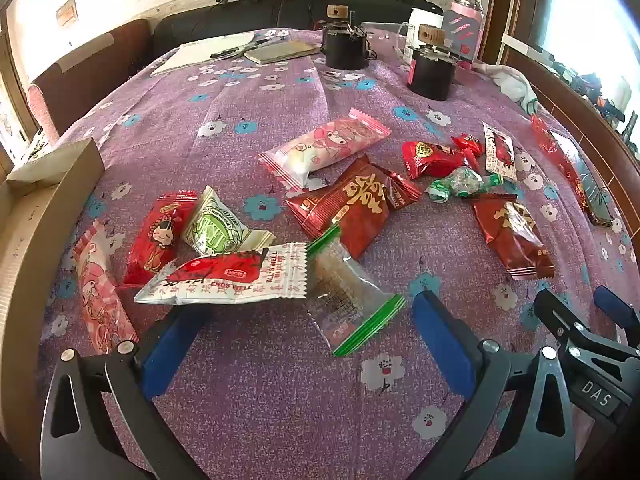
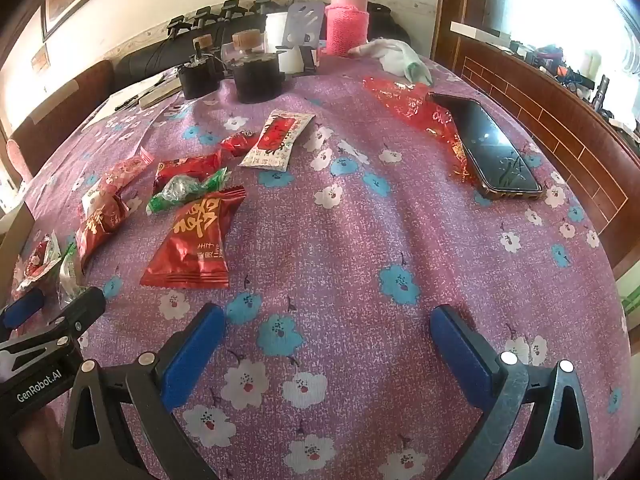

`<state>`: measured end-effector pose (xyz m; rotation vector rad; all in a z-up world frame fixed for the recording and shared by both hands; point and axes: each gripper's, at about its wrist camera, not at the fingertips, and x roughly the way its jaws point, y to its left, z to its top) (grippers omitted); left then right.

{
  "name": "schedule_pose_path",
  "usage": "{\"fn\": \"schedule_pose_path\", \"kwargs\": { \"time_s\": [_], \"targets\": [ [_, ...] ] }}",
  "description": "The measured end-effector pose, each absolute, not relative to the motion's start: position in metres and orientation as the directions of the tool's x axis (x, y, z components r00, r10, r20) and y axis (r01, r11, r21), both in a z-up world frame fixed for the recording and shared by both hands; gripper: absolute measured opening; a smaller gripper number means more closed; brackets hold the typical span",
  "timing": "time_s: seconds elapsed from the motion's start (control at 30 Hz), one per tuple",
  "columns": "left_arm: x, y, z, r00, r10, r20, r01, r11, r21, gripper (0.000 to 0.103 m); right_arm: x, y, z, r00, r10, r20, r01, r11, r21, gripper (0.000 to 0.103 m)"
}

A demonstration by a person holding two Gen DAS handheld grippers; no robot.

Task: Organize snacks

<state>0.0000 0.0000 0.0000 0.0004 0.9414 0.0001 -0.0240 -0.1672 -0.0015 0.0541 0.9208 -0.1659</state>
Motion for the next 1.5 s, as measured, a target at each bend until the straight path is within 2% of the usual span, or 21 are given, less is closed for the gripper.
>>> {"fn": "schedule_pose_path", "kwargs": {
  "time_s": [1.17, 1.5],
  "targets": [
    [0.0009, -0.0005, 0.0000, 0.589, 0.015, -0.808, -0.025, 1.000, 0.000, 0.103, -0.0231, -0.1664, -0.0038, 0.593, -0.113, -0.797, 0.164, 0.986, -0.017, 0.103],
    [0.0019, 0.0000, 0.0015, 0.529, -0.035, -0.848, 0.065, 0.998, -0.001, 0.103, -0.0274, -0.1740, -0.0011, 0.552, -0.069, -0.831, 0.115, 0.993, -0.006, 0.103]
  ]
}}
